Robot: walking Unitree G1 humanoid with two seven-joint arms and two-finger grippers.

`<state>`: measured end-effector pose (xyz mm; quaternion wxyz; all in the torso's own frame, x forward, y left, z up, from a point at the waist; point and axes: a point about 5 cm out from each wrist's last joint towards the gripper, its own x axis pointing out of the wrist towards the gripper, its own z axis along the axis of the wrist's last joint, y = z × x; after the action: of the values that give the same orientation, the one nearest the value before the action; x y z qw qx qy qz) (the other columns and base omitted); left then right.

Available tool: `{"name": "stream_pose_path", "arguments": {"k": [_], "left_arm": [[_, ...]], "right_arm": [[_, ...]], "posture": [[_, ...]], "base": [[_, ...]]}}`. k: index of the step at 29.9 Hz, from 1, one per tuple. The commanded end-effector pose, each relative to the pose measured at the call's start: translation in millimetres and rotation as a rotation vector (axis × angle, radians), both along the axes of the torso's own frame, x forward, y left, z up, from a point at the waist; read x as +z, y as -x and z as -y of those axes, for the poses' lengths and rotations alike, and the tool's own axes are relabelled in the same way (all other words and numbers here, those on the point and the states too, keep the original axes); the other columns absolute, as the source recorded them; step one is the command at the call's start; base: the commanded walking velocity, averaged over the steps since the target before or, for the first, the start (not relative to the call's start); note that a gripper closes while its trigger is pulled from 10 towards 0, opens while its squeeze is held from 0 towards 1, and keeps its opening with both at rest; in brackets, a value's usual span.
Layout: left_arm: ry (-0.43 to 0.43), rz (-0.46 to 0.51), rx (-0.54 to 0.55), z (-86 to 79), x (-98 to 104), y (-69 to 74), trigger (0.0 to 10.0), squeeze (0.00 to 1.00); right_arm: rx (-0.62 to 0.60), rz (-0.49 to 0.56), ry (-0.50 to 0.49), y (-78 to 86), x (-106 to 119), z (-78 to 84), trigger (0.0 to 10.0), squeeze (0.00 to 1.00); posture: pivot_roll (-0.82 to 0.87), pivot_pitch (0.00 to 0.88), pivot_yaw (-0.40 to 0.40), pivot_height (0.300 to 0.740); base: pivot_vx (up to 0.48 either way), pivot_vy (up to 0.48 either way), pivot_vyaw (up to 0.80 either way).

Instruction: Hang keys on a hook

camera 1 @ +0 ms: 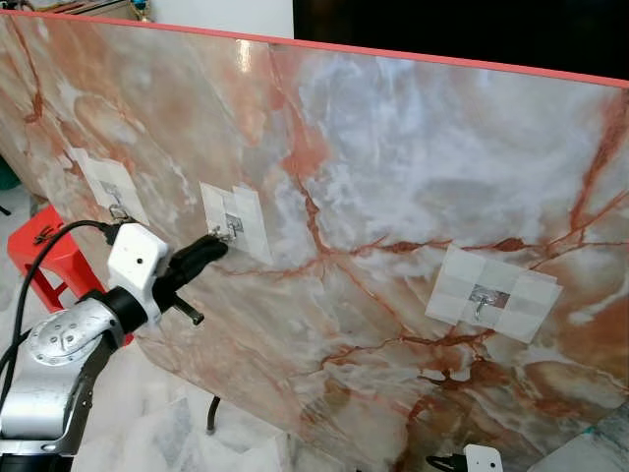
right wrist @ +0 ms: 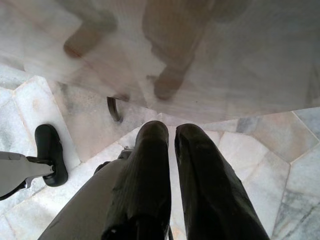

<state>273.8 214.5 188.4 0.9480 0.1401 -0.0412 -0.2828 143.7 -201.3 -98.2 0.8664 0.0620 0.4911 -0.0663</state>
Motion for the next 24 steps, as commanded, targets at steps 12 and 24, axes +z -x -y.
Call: {"name": "stream_pose_path", "arguments": {"k": [12,24], "left_arm": [[-0.030,-0.016,-0.021,2.9,-1.0,-1.5,10.0,0.00],[-0.042,-0.025,-0.017,7.8,-4.8,-4.0,10.0,0.00]], "right_arm": [[-0.001,0.001,-0.001,0.4,-0.3,-1.2,10.0,0.00],[-0.004,0.000,-0.002,0.7,-0.5,-1.8,10.0,0.00]], "posture": [[0.05,0.025,0.005,0.740],[0.04,0.025,0.007,0.740]], "base": [[0.000,0.000,0.00],[0.000,0.000,0.00]]}}
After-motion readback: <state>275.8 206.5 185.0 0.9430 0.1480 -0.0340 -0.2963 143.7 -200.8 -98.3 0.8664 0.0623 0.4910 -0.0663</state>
